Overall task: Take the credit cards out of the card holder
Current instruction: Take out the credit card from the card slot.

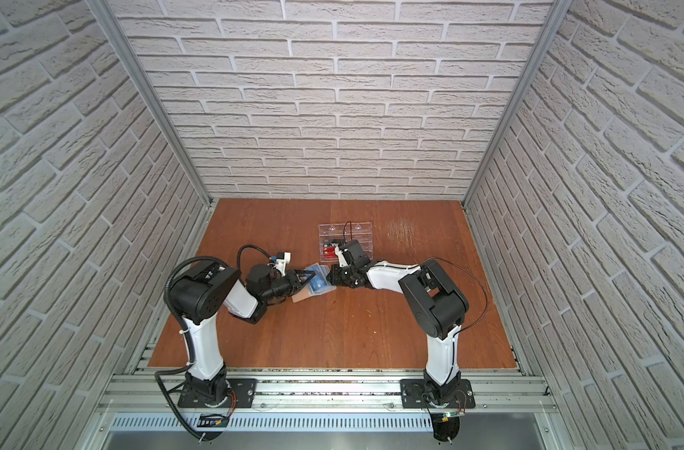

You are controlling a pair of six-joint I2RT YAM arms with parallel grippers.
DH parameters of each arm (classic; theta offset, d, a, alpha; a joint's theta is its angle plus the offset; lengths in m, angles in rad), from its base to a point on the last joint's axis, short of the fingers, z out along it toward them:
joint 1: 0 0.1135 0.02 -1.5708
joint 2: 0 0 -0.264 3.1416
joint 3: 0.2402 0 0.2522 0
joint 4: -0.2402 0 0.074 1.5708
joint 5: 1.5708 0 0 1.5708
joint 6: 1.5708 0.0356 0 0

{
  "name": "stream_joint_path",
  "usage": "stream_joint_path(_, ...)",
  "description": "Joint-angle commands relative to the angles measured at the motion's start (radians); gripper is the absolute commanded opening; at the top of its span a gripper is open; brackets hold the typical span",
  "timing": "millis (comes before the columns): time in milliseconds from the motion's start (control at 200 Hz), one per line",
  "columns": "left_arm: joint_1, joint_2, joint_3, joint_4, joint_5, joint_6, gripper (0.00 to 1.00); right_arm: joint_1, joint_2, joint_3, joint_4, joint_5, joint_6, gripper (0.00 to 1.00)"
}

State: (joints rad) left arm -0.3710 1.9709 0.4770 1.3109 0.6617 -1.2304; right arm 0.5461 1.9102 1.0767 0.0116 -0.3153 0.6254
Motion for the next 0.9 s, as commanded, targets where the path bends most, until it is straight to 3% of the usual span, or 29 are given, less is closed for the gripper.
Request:
stream_joint_path(0, 0.009, -0.031, -0.017, 0.089, 0.019, 0.021, 0.22, 0.010, 0.056, -0.018, -0.076, 0.027, 0.010, 0.20)
stream_joint_path(895, 0.024, -0.044, -0.054, 0.088, 0.015, 0.039, 0.15, 0.008, 0.061, -0.021, -0.069, 0.020, 0.015, 0.20)
